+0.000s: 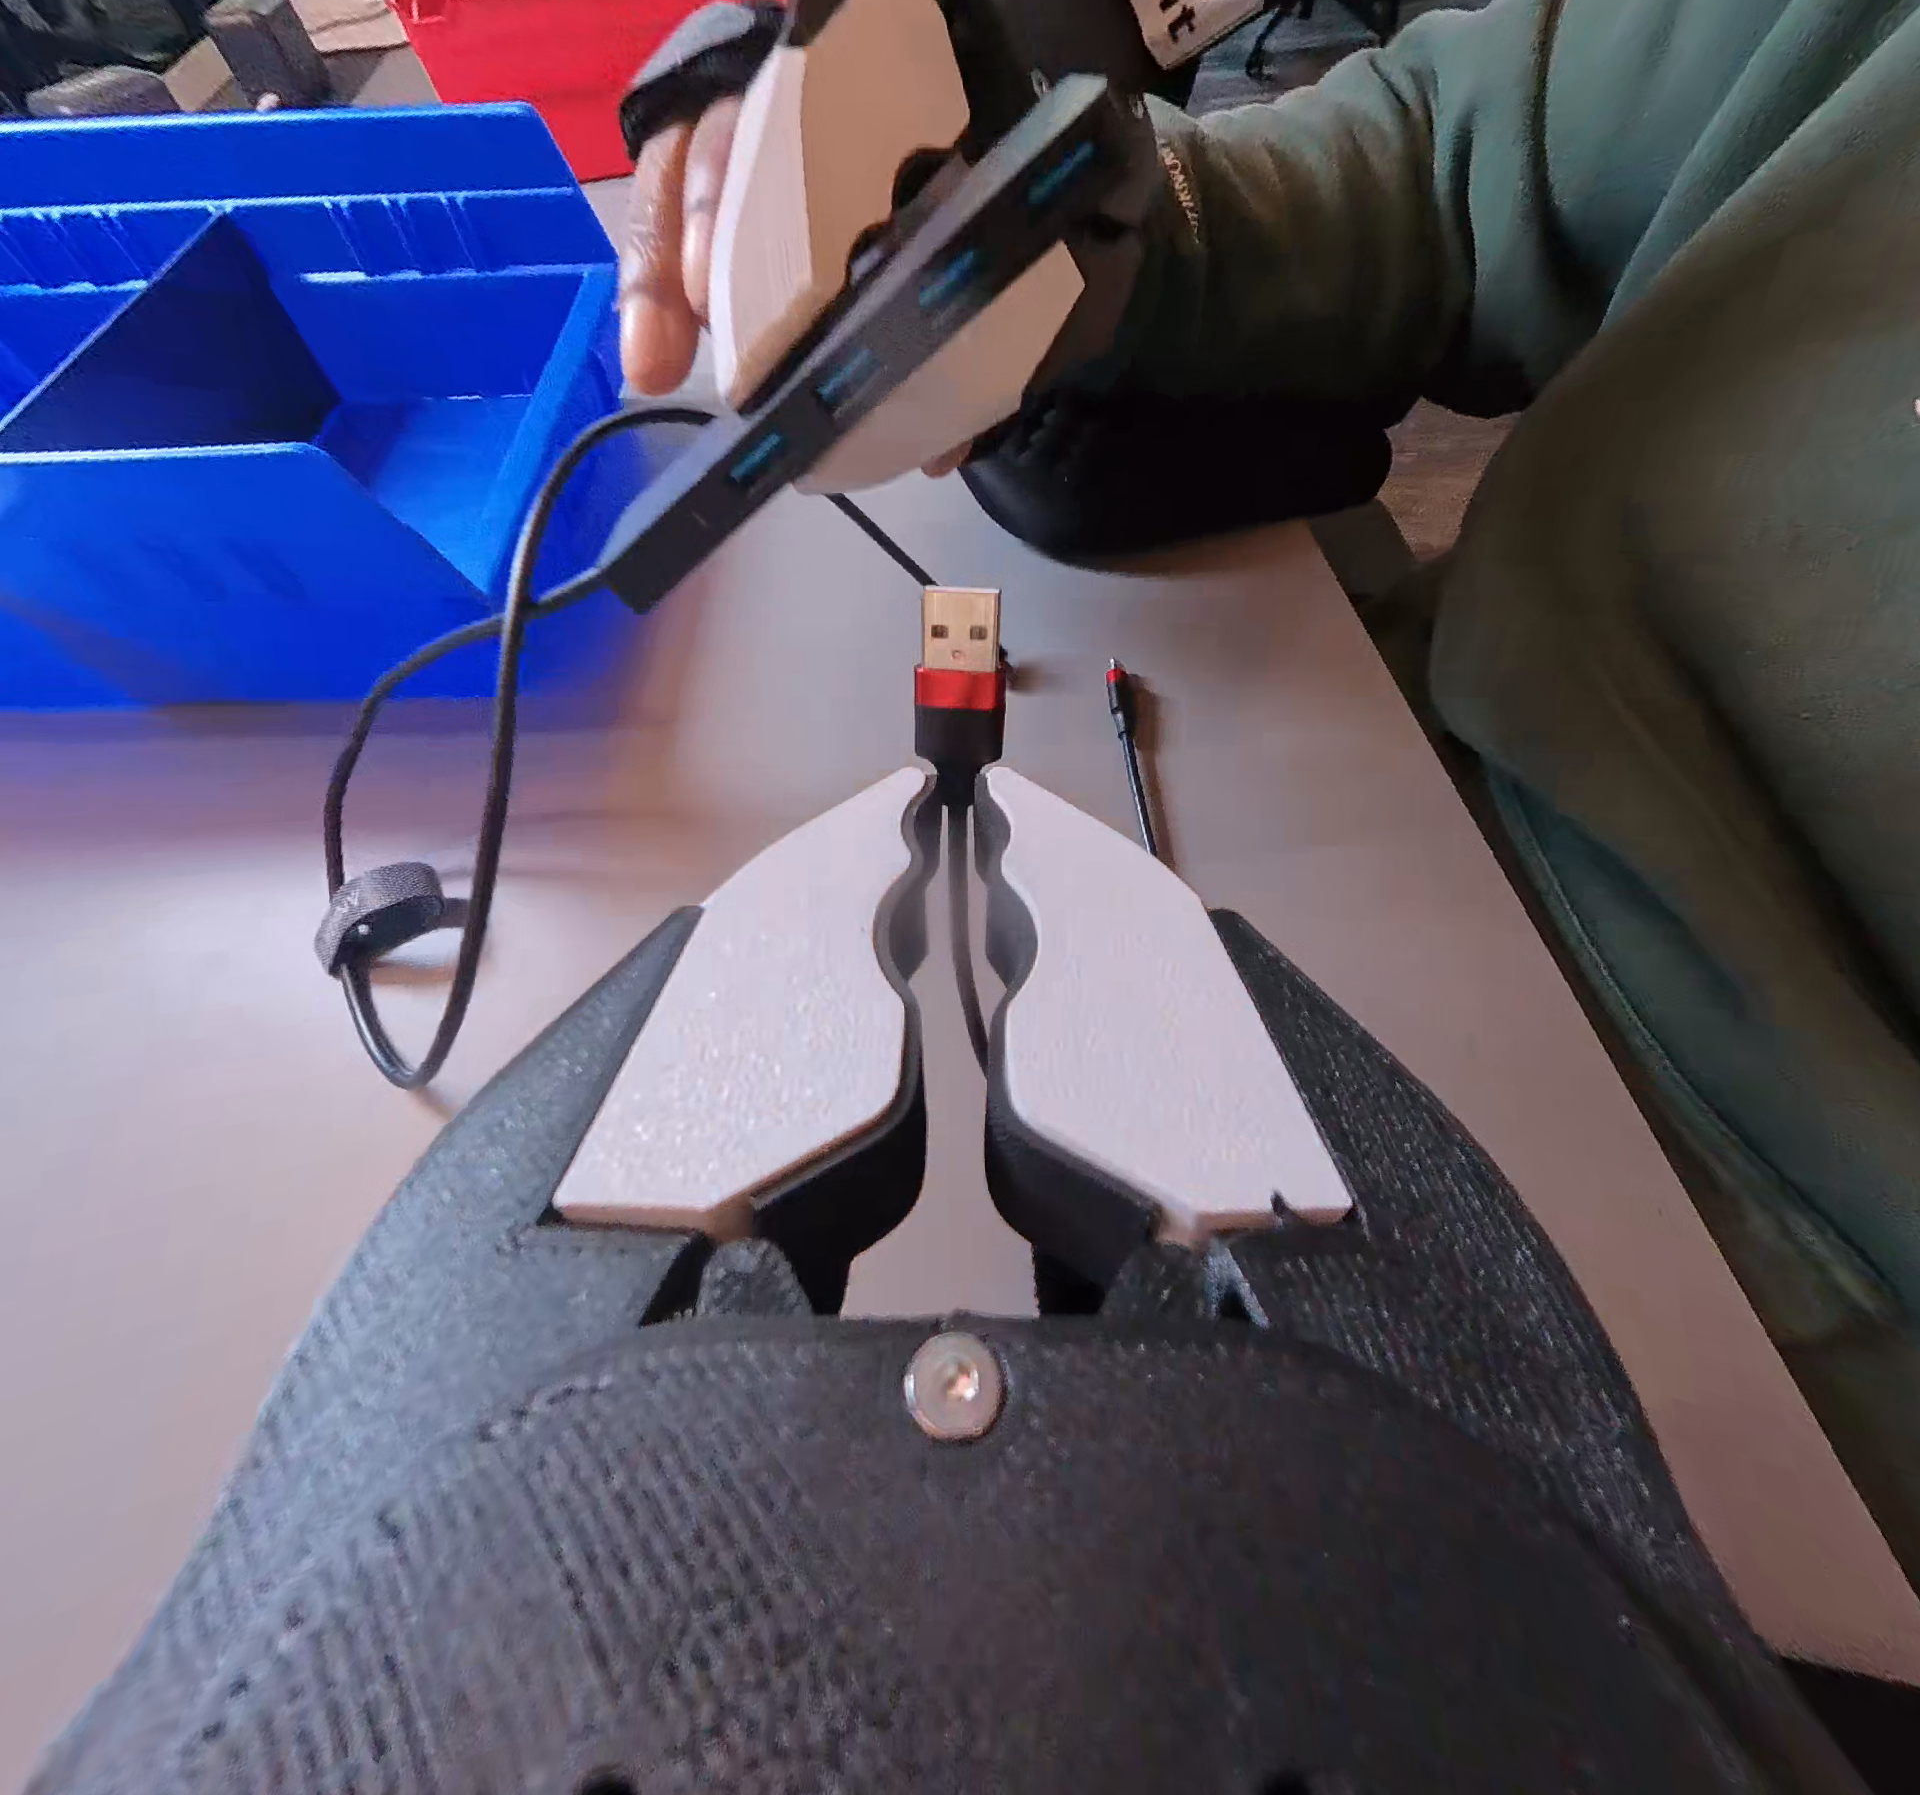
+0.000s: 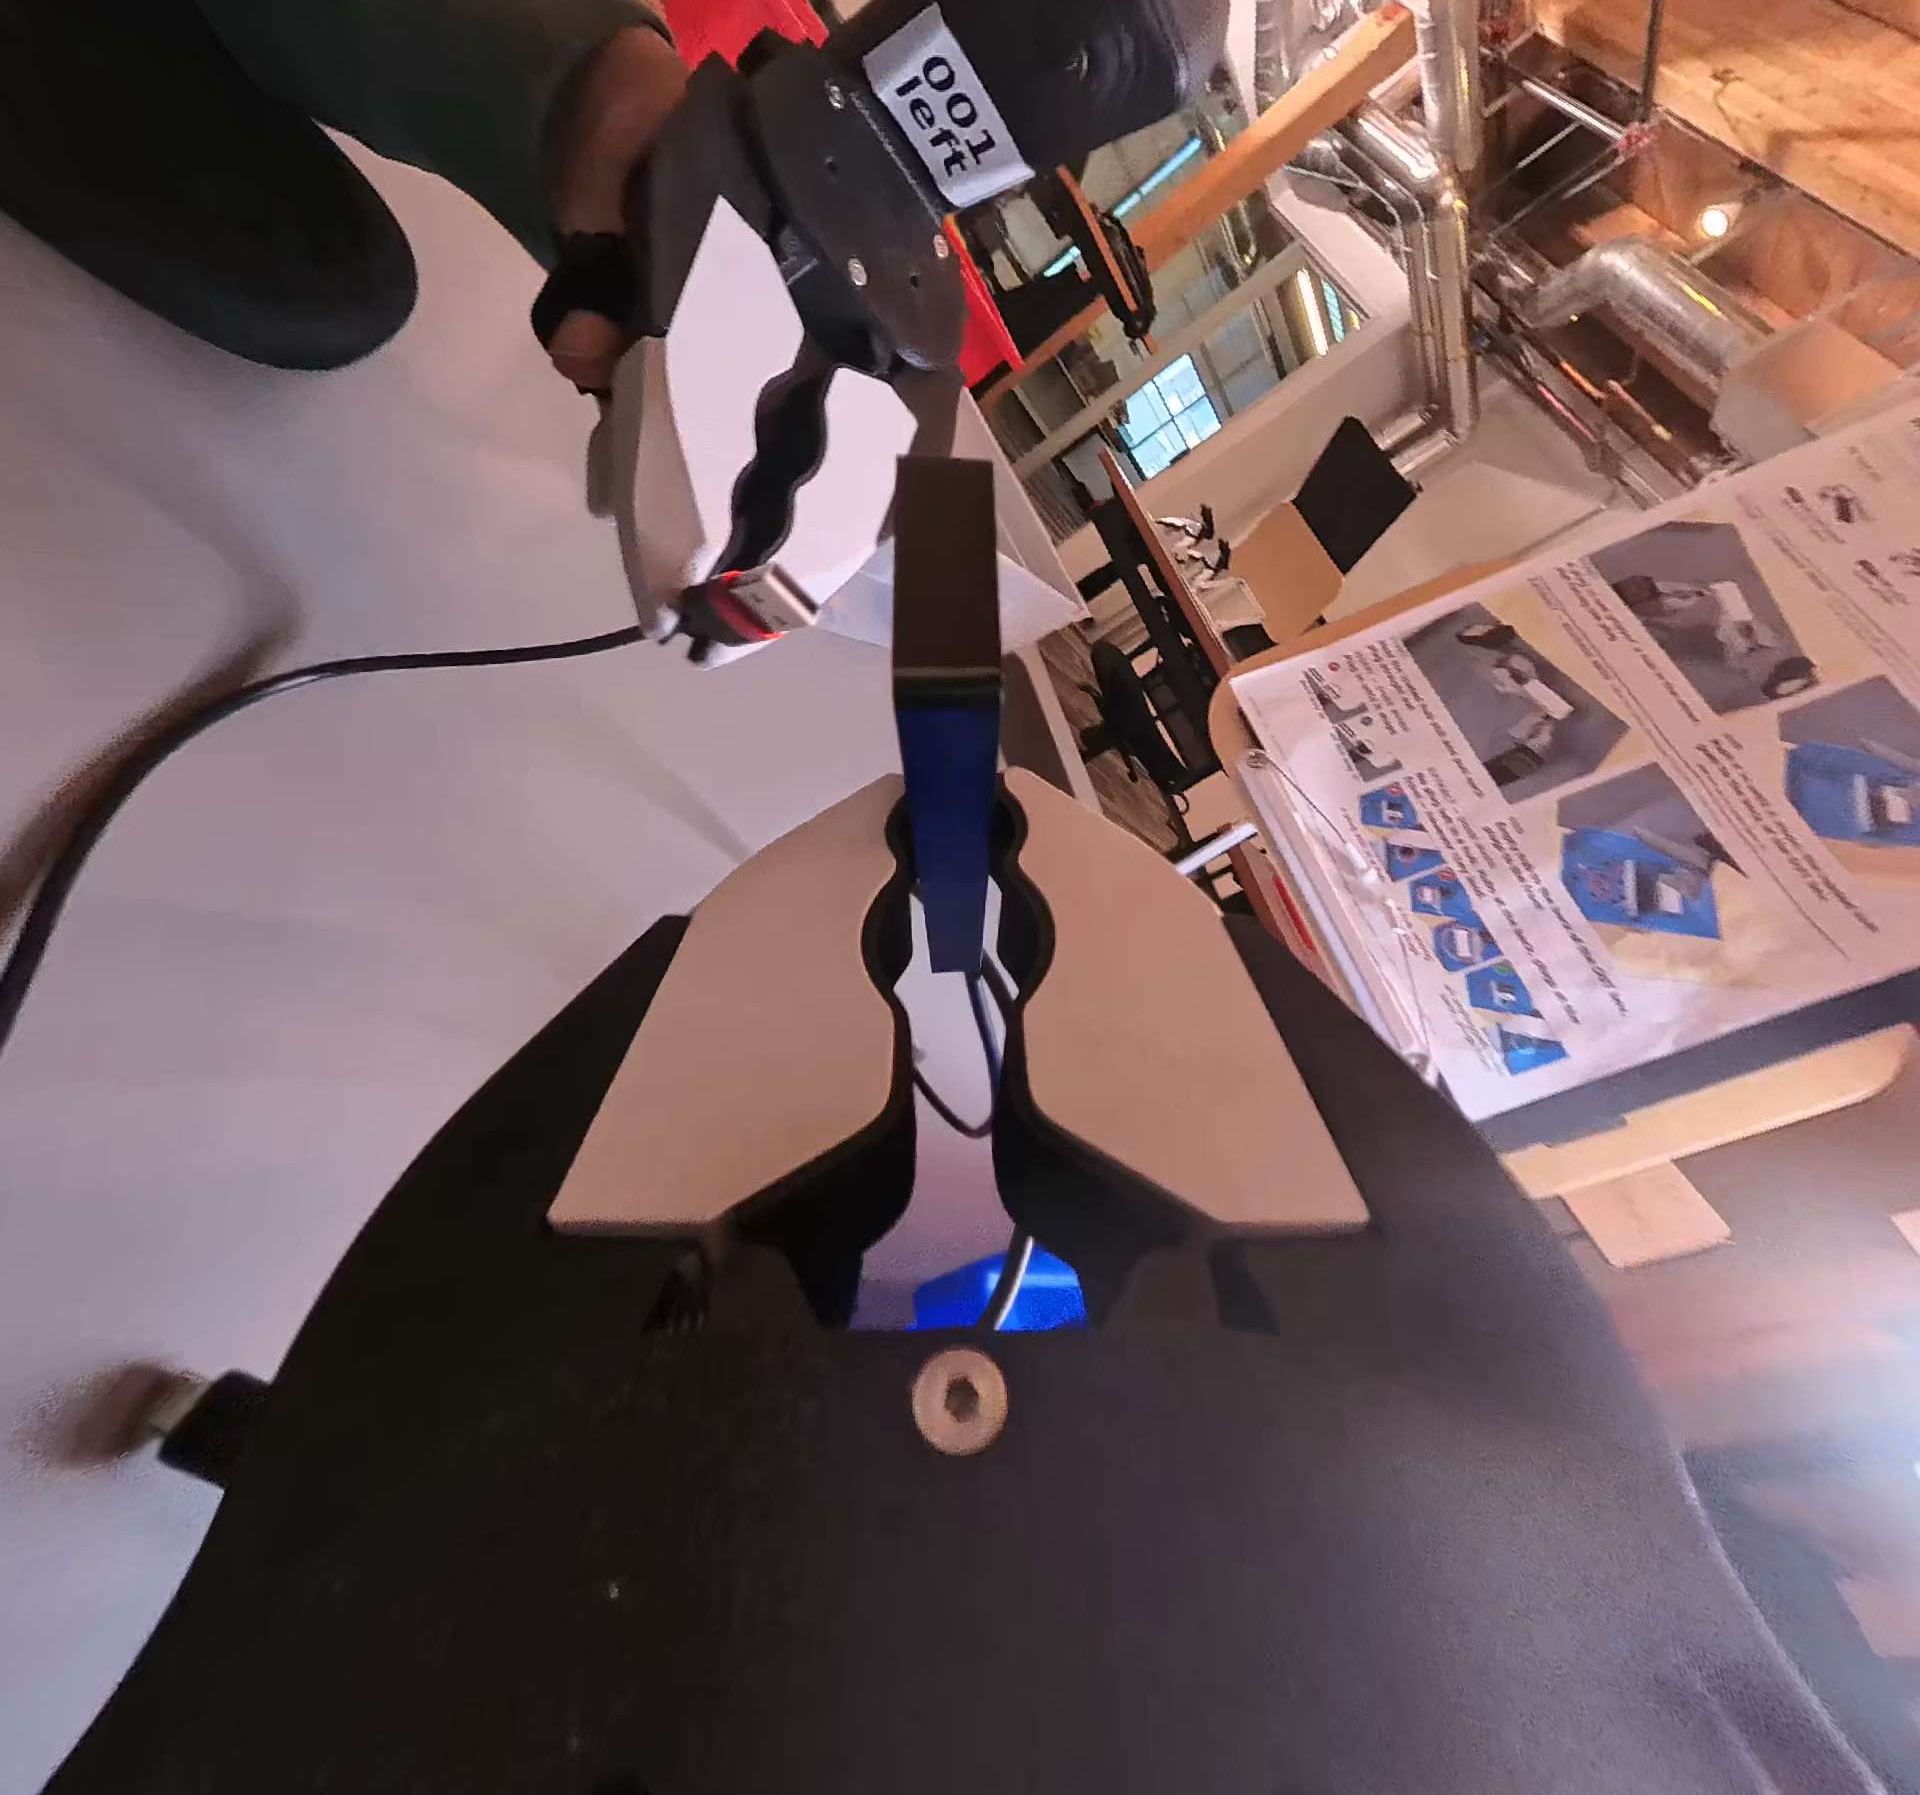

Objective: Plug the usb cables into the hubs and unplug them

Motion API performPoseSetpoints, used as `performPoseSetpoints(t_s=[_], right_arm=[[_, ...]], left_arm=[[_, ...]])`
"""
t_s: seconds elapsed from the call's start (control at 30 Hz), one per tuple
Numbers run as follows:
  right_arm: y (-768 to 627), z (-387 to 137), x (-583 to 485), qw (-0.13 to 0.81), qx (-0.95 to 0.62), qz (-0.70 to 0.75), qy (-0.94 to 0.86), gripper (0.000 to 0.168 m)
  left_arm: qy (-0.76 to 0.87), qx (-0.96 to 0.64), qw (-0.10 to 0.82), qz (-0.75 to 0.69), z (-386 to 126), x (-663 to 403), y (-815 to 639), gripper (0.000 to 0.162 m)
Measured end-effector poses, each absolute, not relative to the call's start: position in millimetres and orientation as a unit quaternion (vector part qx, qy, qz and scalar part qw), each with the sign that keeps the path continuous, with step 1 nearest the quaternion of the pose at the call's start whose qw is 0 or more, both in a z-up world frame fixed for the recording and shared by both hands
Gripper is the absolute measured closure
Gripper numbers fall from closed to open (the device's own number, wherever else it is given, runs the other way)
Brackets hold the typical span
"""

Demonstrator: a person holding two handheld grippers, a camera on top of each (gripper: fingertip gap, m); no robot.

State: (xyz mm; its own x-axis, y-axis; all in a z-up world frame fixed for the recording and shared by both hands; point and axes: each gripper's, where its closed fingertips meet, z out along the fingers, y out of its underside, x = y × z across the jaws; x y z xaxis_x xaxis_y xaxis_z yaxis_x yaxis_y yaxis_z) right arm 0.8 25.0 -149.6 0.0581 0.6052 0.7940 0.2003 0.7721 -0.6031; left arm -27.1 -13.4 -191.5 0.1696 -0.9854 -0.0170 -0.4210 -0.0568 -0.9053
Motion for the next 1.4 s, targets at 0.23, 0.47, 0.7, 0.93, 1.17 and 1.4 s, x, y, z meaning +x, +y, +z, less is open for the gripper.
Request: performPoseSetpoints(t_s=[0.23,0.47,0.7,0.93,1.17,1.4], right_arm=[[14.1,-158.1,-6.7,0.637,-0.310,0.216,-0.672,0.156],[10.0,-160.5,-8.2,0.624,-0.317,0.253,-0.668,0.157],[4.9,-172.2,-11.1,0.606,-0.309,0.238,-0.693,0.157],[-7.3,-210.5,-16.3,0.560,-0.252,0.122,-0.779,0.156],[-21.3,-238.2,-22.1,0.532,-0.188,0.064,-0.823,0.156],[-31.8,-254.3,-23.9,0.515,-0.148,0.028,-0.844,0.157]], left_arm=[[0.520,-0.658,0.419,-0.349,-194.4,-33.3,-14.9,0.157],[0.497,-0.675,0.408,-0.361,-193.8,-35.1,-12.7,0.156],[0.487,-0.703,0.354,-0.378,-206.1,-33.5,-18.4,0.156],[0.478,-0.752,0.242,-0.385,-241.2,-35.3,-30.5,0.157],[0.501,-0.770,0.183,-0.350,-268.2,-39.3,-38.8,0.157],[0.535,-0.764,0.159,-0.323,-276.0,-45.5,-47.4,0.157]])
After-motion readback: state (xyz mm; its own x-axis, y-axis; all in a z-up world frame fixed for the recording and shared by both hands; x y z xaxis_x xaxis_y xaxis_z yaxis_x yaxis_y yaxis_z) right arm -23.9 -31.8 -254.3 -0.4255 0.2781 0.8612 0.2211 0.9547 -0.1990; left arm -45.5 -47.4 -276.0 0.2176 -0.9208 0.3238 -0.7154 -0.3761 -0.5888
